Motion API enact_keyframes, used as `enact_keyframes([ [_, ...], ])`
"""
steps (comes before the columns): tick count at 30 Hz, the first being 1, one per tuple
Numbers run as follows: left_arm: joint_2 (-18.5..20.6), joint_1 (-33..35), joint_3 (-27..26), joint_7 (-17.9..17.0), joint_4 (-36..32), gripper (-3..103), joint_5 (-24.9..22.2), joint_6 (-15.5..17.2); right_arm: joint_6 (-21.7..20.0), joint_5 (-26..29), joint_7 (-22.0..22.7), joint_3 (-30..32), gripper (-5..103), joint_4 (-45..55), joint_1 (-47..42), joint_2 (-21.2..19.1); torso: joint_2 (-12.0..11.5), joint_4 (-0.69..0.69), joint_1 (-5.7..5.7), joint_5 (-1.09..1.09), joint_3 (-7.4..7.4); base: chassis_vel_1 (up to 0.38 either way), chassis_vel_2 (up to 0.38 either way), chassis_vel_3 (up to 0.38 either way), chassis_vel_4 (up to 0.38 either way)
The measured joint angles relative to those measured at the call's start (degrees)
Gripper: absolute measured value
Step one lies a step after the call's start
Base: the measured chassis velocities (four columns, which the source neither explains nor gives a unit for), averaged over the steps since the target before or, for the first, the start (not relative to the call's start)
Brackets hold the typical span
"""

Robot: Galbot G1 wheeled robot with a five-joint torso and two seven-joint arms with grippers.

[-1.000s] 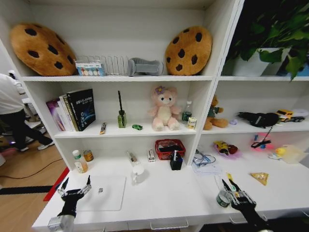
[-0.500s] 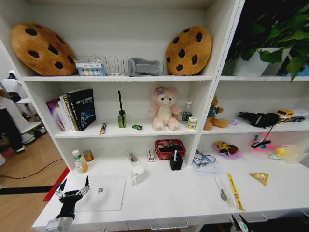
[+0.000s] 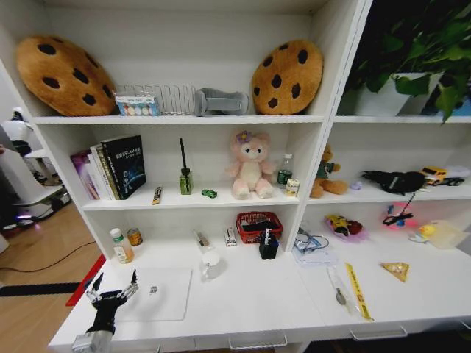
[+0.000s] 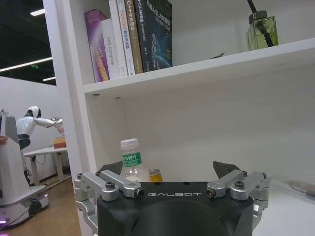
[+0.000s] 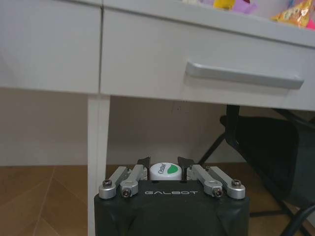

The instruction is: Organize the objects on the table.

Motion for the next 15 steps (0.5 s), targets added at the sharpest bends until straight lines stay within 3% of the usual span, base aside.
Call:
enact_keyframes([
  [7,-0.48,0.88,0.14,-0.02,0.05,100,0.65,0.06,-1.34,4.64,-0.08,-2.22,29,-12.69,9.38,-2.24,0.00,-0.01,0.00,0.00,0.00,0.000,0.000,0.000,0.000],
  [15,-0.40,1.37,-0.16,-0.05,0.05,100,0.67,0.08,-1.83,5.63,-0.13,-1.11,29,-16.41,15.85,-2.69,0.00,0.01,0.01,-0.01,0.00,0.000,0.000,0.000,0.000],
])
